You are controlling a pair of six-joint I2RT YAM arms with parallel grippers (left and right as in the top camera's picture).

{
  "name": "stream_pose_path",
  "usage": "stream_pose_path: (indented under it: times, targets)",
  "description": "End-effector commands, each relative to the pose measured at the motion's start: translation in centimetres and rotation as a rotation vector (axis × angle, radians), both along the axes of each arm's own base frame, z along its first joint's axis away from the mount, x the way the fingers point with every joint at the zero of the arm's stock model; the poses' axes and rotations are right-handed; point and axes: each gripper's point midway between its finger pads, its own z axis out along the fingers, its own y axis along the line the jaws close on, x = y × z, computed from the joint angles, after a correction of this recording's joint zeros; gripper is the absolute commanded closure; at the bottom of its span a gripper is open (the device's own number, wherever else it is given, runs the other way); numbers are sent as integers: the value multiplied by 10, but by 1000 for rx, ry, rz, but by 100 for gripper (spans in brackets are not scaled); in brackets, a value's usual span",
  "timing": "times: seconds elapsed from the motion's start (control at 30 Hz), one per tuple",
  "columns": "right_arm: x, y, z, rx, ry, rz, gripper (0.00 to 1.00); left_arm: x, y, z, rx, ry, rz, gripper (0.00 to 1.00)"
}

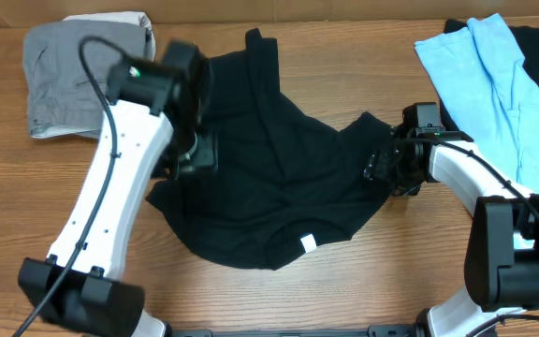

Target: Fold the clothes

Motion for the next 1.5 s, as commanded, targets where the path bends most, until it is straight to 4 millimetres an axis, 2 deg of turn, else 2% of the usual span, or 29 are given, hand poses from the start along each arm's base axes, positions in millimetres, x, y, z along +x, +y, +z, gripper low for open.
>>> stream_pose_path:
  times: [0.0, 0.07, 0.17, 0.23, 0.33, 0.43, 0.5, 0.67, 0.77, 1.0, 1.1, 1.17, 1.23, 1.27, 1.3, 1.33, 1.37, 1.4, 1.43, 1.47]
  targets:
    - [-3, 1, -2, -1, 5, -5, 25, -26, -3, 3, -14, -60, 48, 46]
    - [-2, 1, -2, -1, 1, -5, 25, -37, -11, -12, -32, -47, 30, 53]
    - [-1, 1, -2, 2, -3, -5, 25, -61, -25, -44, -56, 31, -1, 56]
    - [-1, 1, -2, 2, -1, -4, 25, -82, -32, -68, -57, 108, 0, 65]
    - [-2, 1, -2, 2, 2, -5, 25, -107, -41, -101, -34, 170, -6, 66]
    - [-2, 1, -2, 3, 4, -8, 25, -117, -45, -123, -19, 175, -1, 65]
    - [-2, 1, -2, 3, 3, -8, 25, -118, -47, -135, -22, 163, 13, 60]
    - [-3, 1, -2, 3, 5, -8, 24, -118, -45, -166, -35, 127, 30, 31]
    - [-3, 1, -2, 3, 7, -8, 24, -114, -39, -182, -14, 77, 28, 29]
    - [-4, 1, -3, 2, 12, -8, 24, -100, -27, -205, 28, -38, 102, 38]
    - [-4, 1, -3, 2, 11, -8, 24, -96, -26, -211, 27, -73, 109, 46]
    - [-4, 1, -3, 2, 11, -8, 24, -96, -26, -216, 19, -82, 109, 65]
    - [-4, 1, -3, 3, 11, -9, 24, -99, -26, -220, 12, -78, 109, 72]
    - [-4, 1, -3, 3, 11, -9, 24, -101, -25, -222, 13, -73, 109, 84]
    - [-4, 1, -3, 3, 12, -10, 28, -102, -25, -222, 15, -69, 108, 96]
    - [-4, 1, -3, 3, 12, -11, 36, -103, -25, -222, 14, -65, 107, 96]
    - [-4, 1, -3, 3, 12, -11, 48, -103, -26, -221, 10, -60, 103, 96]
    - [-4, 1, -3, 3, 11, -11, 71, -103, -26, -220, 10, -56, 97, 96]
    - [-3, 1, -2, 4, 10, -12, 89, -102, -25, -216, 15, -50, 102, 96]
    - [-3, 1, -2, 4, 10, -17, 96, -99, -24, -213, 20, -46, 109, 96]
